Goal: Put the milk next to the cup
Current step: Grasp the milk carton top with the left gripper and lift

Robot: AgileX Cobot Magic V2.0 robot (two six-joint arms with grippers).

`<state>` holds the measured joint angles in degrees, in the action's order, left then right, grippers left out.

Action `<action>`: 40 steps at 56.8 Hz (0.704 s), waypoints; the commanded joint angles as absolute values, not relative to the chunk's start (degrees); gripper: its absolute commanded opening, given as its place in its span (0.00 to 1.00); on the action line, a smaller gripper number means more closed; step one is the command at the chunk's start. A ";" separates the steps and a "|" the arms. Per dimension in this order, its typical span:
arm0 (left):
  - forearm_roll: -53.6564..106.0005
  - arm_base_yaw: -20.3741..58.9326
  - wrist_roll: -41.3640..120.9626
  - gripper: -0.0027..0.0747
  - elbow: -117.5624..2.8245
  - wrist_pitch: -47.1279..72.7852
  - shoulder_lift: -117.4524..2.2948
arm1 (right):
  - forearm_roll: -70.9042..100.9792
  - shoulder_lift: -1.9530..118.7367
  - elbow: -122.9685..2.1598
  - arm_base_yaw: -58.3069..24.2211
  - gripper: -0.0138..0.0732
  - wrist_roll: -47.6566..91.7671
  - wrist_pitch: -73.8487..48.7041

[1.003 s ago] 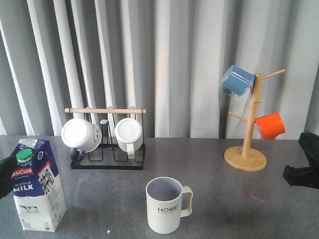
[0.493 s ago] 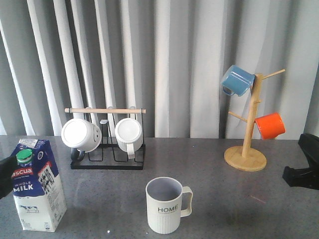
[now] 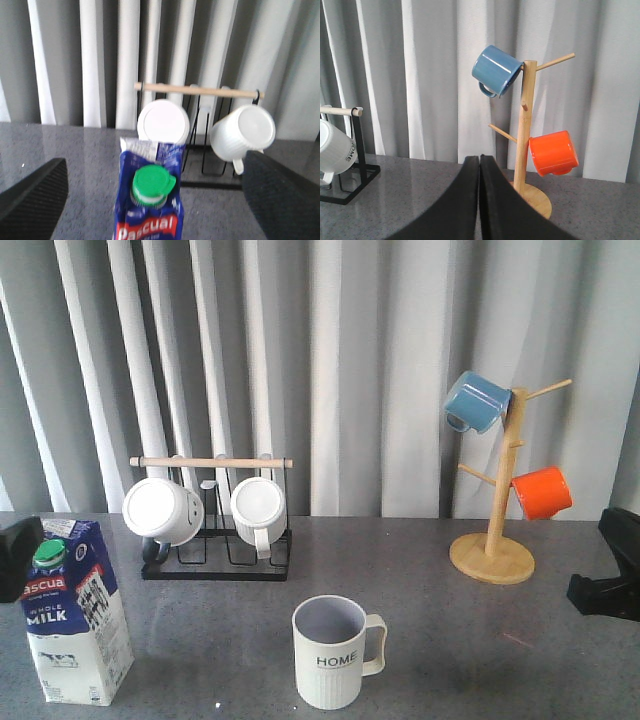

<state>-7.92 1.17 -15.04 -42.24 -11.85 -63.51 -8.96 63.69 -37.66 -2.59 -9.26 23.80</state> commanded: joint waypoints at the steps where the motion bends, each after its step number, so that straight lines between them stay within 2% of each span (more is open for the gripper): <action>1: -7.67 1.24 -16.17 0.98 -46.51 -18.38 -65.43 | -9.11 62.67 -39.39 -2.37 0.15 -9.08 27.60; 31: -7.65 1.24 -17.61 0.95 -48.42 -25.60 -82.13 | -9.11 62.67 -39.39 -2.37 0.15 -9.08 27.60; 36: -7.65 0.69 -17.62 0.90 -48.42 -27.66 -84.49 | -9.11 62.67 -39.39 -2.37 0.15 -9.08 27.60; 40: -7.65 0.42 -17.75 0.80 -48.42 -27.77 -85.60 | -9.11 62.67 -39.39 -2.37 0.15 -9.08 27.60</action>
